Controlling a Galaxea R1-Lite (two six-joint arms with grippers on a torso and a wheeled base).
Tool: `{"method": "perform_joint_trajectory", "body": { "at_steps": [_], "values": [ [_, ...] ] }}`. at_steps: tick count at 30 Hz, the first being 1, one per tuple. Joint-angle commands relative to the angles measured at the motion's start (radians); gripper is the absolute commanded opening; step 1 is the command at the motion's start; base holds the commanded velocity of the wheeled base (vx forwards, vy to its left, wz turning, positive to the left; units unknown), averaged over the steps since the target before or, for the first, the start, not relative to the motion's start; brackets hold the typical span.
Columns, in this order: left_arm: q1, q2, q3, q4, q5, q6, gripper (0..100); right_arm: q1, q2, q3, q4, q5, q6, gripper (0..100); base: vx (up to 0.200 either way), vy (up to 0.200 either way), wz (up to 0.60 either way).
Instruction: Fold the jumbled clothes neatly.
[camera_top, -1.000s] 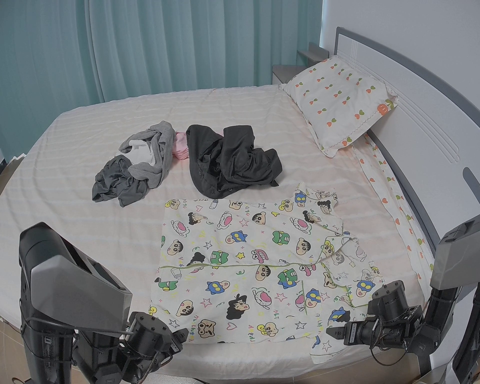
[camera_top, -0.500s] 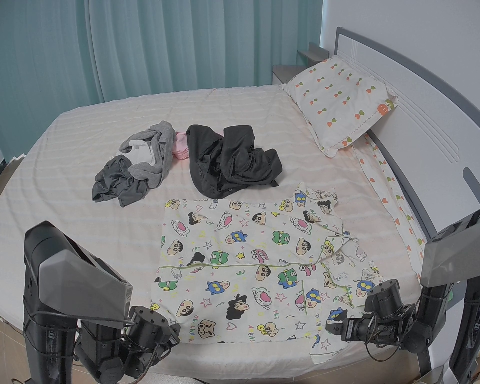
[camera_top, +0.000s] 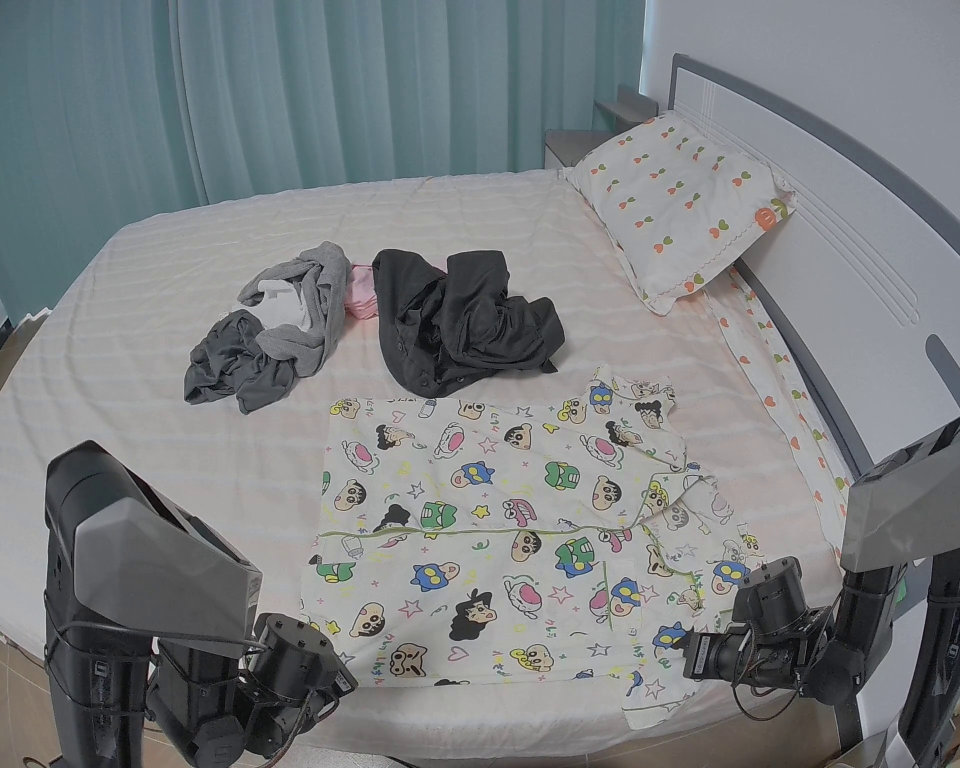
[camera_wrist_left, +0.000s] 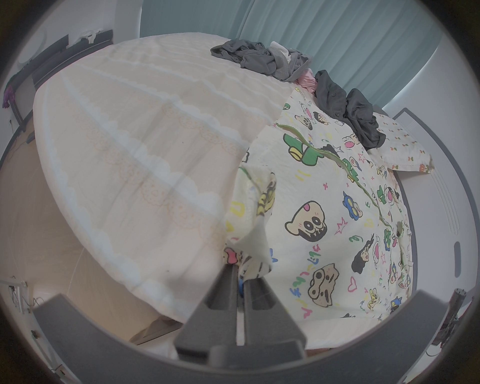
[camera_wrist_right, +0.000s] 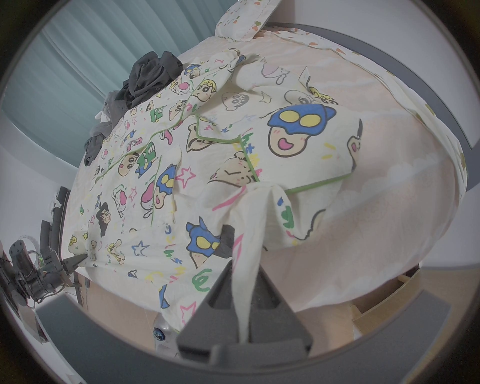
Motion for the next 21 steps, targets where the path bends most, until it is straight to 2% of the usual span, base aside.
{"method": "perform_joint_trajectory", "body": {
  "at_steps": [1,5,7,12,18,21],
  "values": [
    [-0.001,-0.022,0.033,0.001,0.001,0.014,0,0.006,-0.037,0.057,-0.024,0.007,0.005,0,0.000,0.000,0.00],
    [-0.001,-0.048,0.065,-0.005,0.001,0.025,0,0.012,-0.040,0.125,-0.099,0.012,0.001,0,0.000,0.000,0.00],
    [-0.004,-0.071,0.088,-0.009,-0.003,0.028,0,0.026,-0.040,0.174,-0.156,0.035,-0.003,0,0.000,0.000,0.00],
    [-0.010,-0.081,0.108,-0.006,-0.009,0.033,0,0.042,-0.046,0.180,-0.159,0.044,0.010,0,0.000,0.000,0.00],
    [-0.013,-0.082,0.108,0.014,-0.009,0.033,0,0.090,-0.151,0.180,-0.032,0.043,0.008,0,0.000,0.000,0.00],
    [-0.024,-0.088,0.108,0.073,-0.009,0.042,0,0.093,-0.215,0.180,0.077,0.044,0.005,0,0.000,0.000,0.00]
  ]
}}
